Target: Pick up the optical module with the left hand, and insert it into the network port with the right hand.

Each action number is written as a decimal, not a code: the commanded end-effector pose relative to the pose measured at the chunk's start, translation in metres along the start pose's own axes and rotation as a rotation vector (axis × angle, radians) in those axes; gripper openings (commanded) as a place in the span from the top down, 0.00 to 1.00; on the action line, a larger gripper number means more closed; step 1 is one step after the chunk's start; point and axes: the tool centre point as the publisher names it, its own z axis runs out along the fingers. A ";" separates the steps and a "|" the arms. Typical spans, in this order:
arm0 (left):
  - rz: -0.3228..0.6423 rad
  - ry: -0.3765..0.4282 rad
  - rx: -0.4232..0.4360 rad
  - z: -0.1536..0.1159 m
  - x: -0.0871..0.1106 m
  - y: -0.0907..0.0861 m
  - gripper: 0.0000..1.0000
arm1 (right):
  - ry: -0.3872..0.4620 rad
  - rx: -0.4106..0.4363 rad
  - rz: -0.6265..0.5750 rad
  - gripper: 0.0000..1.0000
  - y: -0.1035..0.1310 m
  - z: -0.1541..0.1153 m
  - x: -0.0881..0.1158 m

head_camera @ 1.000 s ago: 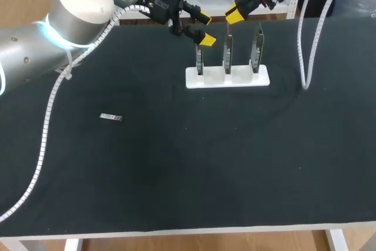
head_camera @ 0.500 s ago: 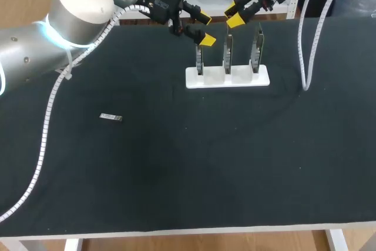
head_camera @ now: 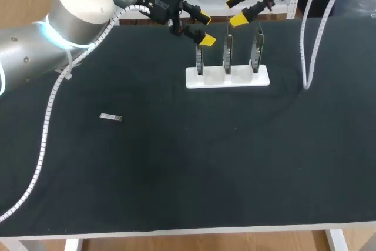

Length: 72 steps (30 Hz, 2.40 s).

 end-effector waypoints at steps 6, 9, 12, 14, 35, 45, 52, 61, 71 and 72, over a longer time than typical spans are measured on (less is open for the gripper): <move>-0.001 0.004 0.002 0.000 -0.001 0.001 0.00 | -0.023 0.024 0.009 0.00 0.017 -0.015 0.007; -0.001 0.004 0.002 0.000 -0.001 0.001 0.00 | -0.026 0.034 0.013 0.00 0.020 -0.017 0.008; -0.001 0.004 0.002 0.000 -0.001 0.001 0.00 | -0.026 0.040 0.012 0.00 0.022 -0.018 0.009; -0.001 0.004 0.002 0.000 -0.001 0.001 0.00 | -0.030 0.044 0.013 0.00 0.024 -0.018 0.009; -0.001 0.004 0.002 0.000 -0.001 0.001 0.00 | -0.043 0.067 0.002 1.00 0.028 -0.019 0.008; -0.001 0.004 0.002 0.000 -0.001 0.001 0.00 | -0.044 0.067 -0.015 1.00 0.024 -0.015 0.003; -0.001 0.004 0.002 0.000 -0.001 0.001 0.00 | -0.052 0.064 -0.038 1.00 0.019 -0.010 -0.007; -0.001 0.004 0.002 0.000 -0.001 0.001 0.00 | -0.061 0.062 -0.054 1.00 0.012 -0.002 -0.016; -0.001 0.004 0.002 0.000 -0.001 0.001 0.00 | -0.059 0.051 -0.060 1.00 0.003 0.003 -0.017; -0.001 0.004 0.002 0.000 -0.001 0.001 0.00 | -0.058 0.050 -0.060 1.00 0.002 0.004 -0.017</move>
